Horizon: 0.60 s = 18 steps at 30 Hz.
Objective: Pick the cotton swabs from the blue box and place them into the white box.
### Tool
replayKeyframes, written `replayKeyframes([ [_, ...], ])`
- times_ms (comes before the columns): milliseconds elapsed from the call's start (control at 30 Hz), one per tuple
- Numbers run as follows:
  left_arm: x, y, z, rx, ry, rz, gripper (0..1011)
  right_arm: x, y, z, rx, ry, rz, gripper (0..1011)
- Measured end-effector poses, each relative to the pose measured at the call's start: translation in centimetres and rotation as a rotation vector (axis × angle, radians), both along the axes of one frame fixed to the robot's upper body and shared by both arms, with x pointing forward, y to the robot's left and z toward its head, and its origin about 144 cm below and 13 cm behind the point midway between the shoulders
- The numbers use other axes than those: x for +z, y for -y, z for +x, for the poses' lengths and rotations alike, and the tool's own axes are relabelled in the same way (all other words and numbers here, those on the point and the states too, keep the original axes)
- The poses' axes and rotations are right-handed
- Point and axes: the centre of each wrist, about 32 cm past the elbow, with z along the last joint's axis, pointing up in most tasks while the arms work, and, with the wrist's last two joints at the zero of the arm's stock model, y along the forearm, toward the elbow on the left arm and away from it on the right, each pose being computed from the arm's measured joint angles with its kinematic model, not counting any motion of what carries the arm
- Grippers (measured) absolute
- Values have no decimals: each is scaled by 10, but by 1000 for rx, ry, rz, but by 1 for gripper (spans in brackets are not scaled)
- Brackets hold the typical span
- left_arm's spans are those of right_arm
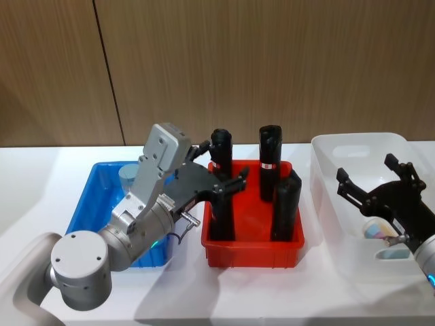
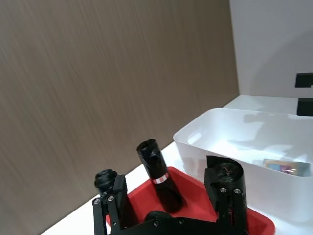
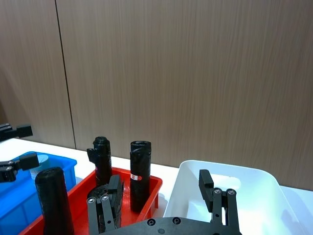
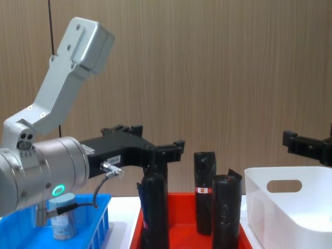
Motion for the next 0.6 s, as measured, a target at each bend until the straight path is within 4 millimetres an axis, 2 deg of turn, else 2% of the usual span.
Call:
replayKeyframes([
  [600, 6, 16, -26, 155, 87, 1, 1004, 0, 0, 0, 0, 0, 0, 1002],
])
